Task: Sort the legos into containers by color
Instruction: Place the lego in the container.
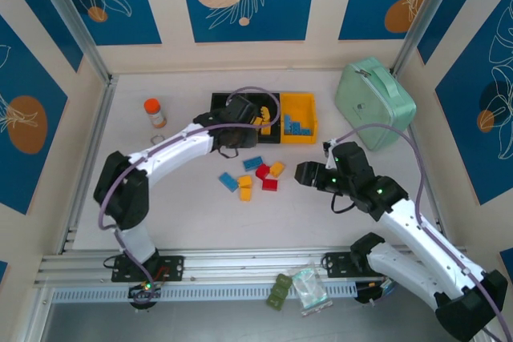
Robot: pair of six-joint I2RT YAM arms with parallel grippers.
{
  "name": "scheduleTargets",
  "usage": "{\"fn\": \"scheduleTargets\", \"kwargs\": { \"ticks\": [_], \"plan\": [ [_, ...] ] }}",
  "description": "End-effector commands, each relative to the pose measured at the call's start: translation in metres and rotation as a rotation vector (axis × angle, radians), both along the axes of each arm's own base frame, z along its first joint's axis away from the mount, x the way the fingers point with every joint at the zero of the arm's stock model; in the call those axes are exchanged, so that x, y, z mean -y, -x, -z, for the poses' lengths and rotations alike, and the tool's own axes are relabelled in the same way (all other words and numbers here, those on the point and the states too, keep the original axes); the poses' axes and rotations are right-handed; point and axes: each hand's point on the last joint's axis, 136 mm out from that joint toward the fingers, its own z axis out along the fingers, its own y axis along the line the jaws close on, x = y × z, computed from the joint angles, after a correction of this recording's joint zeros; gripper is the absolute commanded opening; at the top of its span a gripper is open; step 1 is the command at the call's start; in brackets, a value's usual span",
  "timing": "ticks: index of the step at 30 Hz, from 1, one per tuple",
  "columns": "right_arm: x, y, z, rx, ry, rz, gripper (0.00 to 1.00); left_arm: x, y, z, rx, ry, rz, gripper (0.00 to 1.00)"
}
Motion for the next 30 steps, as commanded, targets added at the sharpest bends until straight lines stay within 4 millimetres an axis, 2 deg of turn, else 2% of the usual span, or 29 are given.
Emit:
{"fn": "scheduleTargets", "kwargs": {
  "ticks": [1,7,15,19,25,30],
  "plan": [
    [0.015,0.011,0.007,-0.043,0.009,0.025,0.67,0.029,-0.002,0.002,-0.029,-0.006,0.083,0.18],
    [0.028,0.016,0.007,-0.045,-0.011,0.064,0.67,0.078,-0.027,0.001,-0.018,0.015,0.142,0.18],
    [0.034,0.016,0.007,-0.048,-0.022,0.086,0.67,0.127,-0.059,0.010,0.002,0.040,0.195,0.18],
    [0.036,0.016,0.006,-0.048,-0.023,0.093,0.67,0.145,-0.076,0.016,0.022,0.061,0.212,0.18],
    [0.040,0.016,0.008,-0.056,-0.017,0.104,0.67,0.170,-0.090,0.029,0.028,0.139,0.240,0.21],
    [0.042,0.015,0.008,-0.054,-0.021,0.108,0.67,0.177,-0.098,0.041,0.030,0.177,0.238,0.23]
  ]
}}
